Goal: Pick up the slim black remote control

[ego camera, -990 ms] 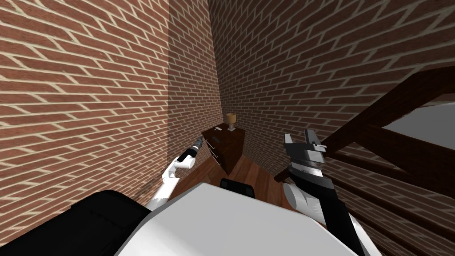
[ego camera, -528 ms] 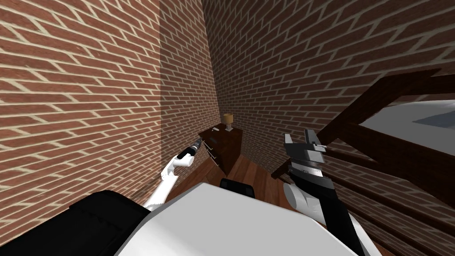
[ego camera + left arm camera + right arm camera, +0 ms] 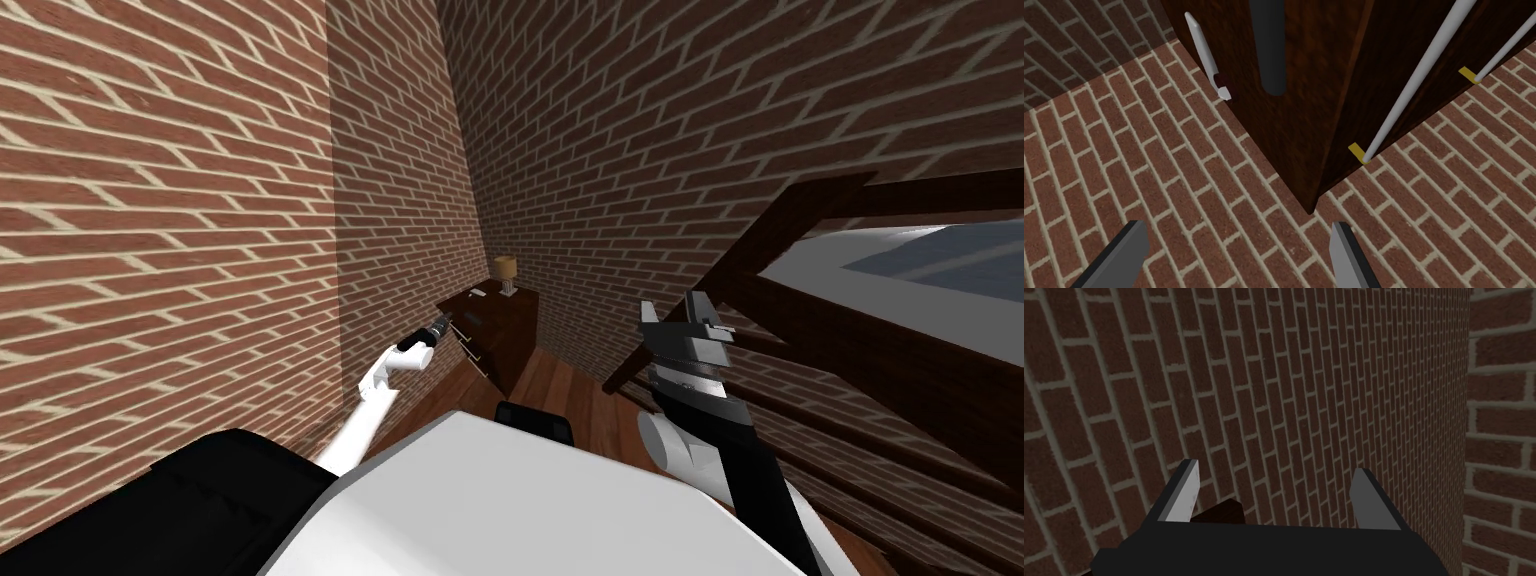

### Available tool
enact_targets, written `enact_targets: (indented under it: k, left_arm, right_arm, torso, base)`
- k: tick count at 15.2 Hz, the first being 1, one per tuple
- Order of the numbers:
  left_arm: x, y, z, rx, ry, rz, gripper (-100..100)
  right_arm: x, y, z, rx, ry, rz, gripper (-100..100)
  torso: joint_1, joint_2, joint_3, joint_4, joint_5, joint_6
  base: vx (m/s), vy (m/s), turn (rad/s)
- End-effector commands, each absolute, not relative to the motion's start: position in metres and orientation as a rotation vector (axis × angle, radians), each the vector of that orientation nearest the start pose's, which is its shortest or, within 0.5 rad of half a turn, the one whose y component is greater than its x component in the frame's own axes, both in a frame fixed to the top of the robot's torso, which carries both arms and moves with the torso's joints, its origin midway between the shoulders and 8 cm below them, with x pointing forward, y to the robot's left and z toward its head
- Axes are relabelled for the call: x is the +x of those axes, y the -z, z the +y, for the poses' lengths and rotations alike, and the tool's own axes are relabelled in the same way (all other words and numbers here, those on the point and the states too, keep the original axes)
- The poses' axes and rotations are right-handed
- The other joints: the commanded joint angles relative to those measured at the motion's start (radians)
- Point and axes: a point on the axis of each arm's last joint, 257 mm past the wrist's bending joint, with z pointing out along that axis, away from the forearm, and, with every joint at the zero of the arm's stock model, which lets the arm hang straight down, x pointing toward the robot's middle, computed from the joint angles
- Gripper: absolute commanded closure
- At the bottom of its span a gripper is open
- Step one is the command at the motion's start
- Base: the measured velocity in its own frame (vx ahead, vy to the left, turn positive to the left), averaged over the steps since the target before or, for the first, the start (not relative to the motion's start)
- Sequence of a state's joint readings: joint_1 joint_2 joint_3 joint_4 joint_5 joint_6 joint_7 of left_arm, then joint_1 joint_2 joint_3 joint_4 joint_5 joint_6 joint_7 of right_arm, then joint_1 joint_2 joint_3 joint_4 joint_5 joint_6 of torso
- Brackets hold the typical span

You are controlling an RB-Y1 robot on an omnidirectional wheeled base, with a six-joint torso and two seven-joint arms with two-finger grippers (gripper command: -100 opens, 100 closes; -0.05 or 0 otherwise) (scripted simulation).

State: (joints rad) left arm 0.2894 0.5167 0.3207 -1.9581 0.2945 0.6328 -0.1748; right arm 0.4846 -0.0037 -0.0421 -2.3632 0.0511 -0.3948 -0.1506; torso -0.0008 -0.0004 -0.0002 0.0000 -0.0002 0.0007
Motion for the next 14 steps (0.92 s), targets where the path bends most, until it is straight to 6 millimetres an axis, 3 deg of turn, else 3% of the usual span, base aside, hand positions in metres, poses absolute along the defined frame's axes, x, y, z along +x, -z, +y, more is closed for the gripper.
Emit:
enact_targets:
  k: [1, 14]
  left_arm:
    - [0.42, 0.223, 0.516, -1.329, 0.431, 1.522, -100]
    - [0.389, 0.255, 0.557, -1.486, 0.231, 1.643, -100]
  right_arm:
    - [0.344, -0.047, -0.285, 0.685, -1.367, 0.605, 0]
    - [0.344, -0.047, -0.285, 0.685, -1.367, 0.605, 0]
  torso:
    - [0.0, 0.0, 0.0, 0.0, 0.0, 0.0]
    - [0.001, -0.001, 0.0, 0.0, 0.0, 0.0]
  base:
    - [0.016, -0.014, -0.233]
    - [0.015, -0.004, -0.118]
